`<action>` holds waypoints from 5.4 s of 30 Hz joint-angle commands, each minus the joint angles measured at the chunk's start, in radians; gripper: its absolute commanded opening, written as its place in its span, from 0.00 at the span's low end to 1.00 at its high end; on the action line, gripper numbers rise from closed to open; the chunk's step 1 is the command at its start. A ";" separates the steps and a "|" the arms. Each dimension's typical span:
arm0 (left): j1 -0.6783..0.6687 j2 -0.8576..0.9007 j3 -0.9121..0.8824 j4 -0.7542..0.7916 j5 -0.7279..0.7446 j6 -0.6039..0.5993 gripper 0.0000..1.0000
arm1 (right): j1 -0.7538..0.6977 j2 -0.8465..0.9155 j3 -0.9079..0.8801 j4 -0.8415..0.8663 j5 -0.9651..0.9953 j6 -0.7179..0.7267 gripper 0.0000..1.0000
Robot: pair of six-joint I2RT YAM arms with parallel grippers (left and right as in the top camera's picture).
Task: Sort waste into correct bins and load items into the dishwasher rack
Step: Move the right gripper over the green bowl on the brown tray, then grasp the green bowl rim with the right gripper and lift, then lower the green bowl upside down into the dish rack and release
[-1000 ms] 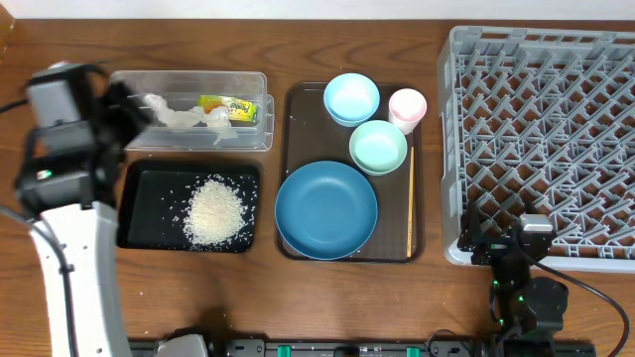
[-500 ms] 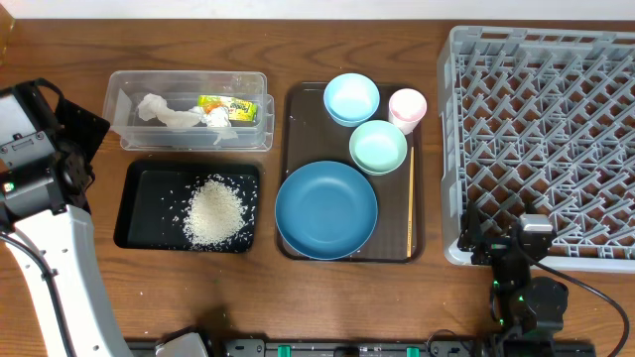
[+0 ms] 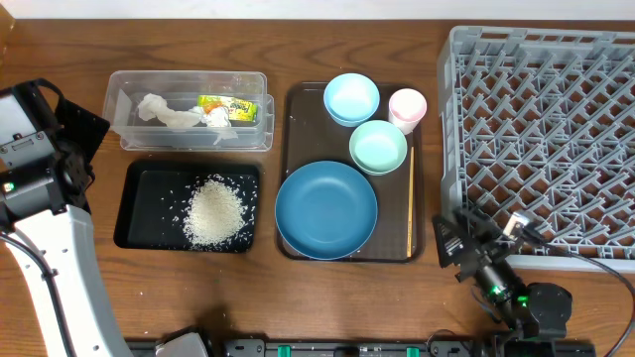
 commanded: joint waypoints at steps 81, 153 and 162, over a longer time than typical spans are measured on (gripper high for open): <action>0.004 0.005 0.010 -0.003 -0.012 -0.008 0.96 | 0.641 1.887 1.318 -0.468 0.797 -0.465 0.74; 0.004 0.005 0.010 -0.003 -0.012 -0.008 0.96 | -0.575 1.738 1.332 -0.584 -0.530 -0.735 0.01; 0.004 0.005 0.010 -0.003 -0.012 -0.008 0.96 | -0.637 1.827 1.332 -0.586 -0.565 -0.739 0.01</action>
